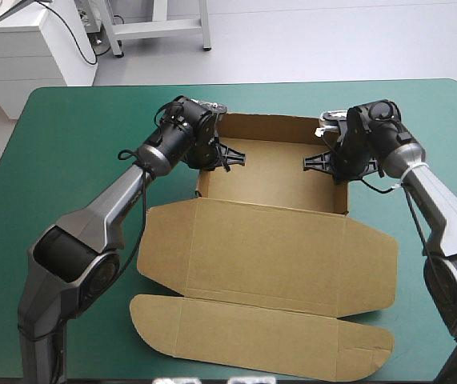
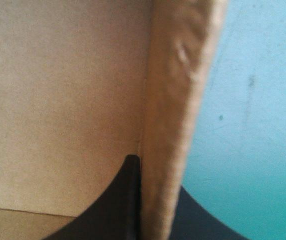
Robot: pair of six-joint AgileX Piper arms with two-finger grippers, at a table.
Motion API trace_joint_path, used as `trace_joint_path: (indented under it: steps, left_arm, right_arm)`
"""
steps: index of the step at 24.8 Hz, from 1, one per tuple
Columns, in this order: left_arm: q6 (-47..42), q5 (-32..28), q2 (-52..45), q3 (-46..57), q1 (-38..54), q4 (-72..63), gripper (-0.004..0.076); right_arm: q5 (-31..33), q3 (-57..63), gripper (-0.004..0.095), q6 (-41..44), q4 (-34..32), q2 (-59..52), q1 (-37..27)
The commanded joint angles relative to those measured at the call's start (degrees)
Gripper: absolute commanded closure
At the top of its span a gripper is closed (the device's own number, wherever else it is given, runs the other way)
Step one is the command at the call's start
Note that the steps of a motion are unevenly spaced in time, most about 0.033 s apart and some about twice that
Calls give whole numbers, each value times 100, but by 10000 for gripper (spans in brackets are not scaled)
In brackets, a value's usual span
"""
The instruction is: Fold the box
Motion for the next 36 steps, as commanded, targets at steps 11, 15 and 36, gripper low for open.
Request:
trace_joint_path:
  steps: [11, 15, 36]
  left_arm:
    - [700, 237, -281, -181, 143, -725, 537]
    - [700, 237, -258, -170, 143, -791, 299]
    - [1421, 236, -2838, 928, 118, -759, 731]
  right_arm:
    - [-85, -137, 733, -171, 146, -263, 24]
    - [-62, -137, 468, -184, 181, -263, 24]
    - [442, -1271, 225, -34, 22, -249, -215]
